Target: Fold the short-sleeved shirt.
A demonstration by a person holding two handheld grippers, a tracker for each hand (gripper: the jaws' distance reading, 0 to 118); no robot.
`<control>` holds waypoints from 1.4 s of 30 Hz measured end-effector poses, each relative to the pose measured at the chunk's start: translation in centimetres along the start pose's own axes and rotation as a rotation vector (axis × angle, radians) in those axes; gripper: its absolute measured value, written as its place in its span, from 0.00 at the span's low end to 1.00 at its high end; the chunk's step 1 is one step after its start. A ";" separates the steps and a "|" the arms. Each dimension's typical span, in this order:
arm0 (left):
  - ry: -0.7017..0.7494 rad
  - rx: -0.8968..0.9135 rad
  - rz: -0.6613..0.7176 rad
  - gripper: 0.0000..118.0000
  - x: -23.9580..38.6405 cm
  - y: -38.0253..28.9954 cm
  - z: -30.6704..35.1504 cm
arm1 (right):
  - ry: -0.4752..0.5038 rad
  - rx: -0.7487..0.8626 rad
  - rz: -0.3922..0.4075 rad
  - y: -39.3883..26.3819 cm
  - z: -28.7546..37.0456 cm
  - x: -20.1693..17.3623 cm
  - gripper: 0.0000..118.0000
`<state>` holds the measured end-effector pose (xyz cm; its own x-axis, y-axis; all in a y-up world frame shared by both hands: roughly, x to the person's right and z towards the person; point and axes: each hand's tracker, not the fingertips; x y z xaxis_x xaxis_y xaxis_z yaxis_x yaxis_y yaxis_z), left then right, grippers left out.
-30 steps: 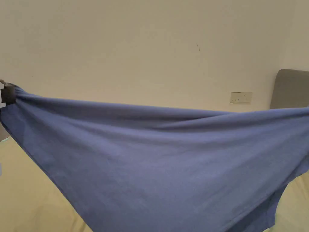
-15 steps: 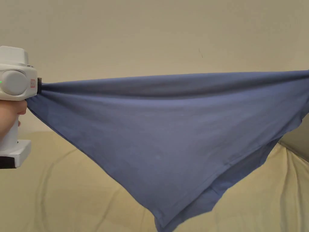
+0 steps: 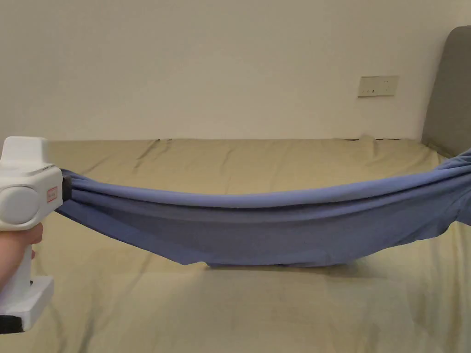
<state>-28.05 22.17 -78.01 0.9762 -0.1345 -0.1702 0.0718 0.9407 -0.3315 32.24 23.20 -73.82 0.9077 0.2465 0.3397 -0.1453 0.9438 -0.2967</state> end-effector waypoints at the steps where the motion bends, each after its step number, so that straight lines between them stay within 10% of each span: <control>1: -0.030 -0.018 0.002 0.00 -0.2 -1.7 0.7 | 0.015 -0.011 -0.018 -1.8 0.9 0.2 0.07; 17: -0.125 -0.162 -0.021 0.00 -8.0 -18.1 19.9 | 0.177 -0.162 -0.032 -19.7 24.9 6.8 0.07; 31: -0.185 -0.306 -0.036 0.03 -11.7 -23.9 27.7 | 0.235 -0.249 0.070 -25.6 31.7 8.8 0.09; 35: -0.116 -0.258 0.081 1.00 -13.3 -22.2 28.9 | 0.183 -0.268 -0.027 -25.6 32.4 10.2 0.88; 39: -0.111 -0.166 0.129 0.84 -14.2 -19.1 31.9 | 0.211 -0.177 -0.159 -22.2 35.2 11.1 0.89; 40: -0.110 -0.121 0.131 0.64 -14.2 -18.5 33.0 | 0.240 -0.165 -0.159 -21.2 36.1 11.0 0.68; 41: -0.106 -0.084 0.147 0.17 -14.2 -18.5 34.5 | 0.291 -0.135 -0.153 -20.4 36.7 10.7 0.20; 42: -0.095 -0.088 0.150 0.01 -14.0 -18.2 35.2 | 0.271 -0.111 -0.128 -19.6 37.5 9.8 0.02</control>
<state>-35.81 17.86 -36.90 0.9898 0.0388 -0.1371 -0.0898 0.9166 -0.3896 29.20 15.38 -31.16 0.9898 0.0461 0.1347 0.0067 0.9300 -0.3675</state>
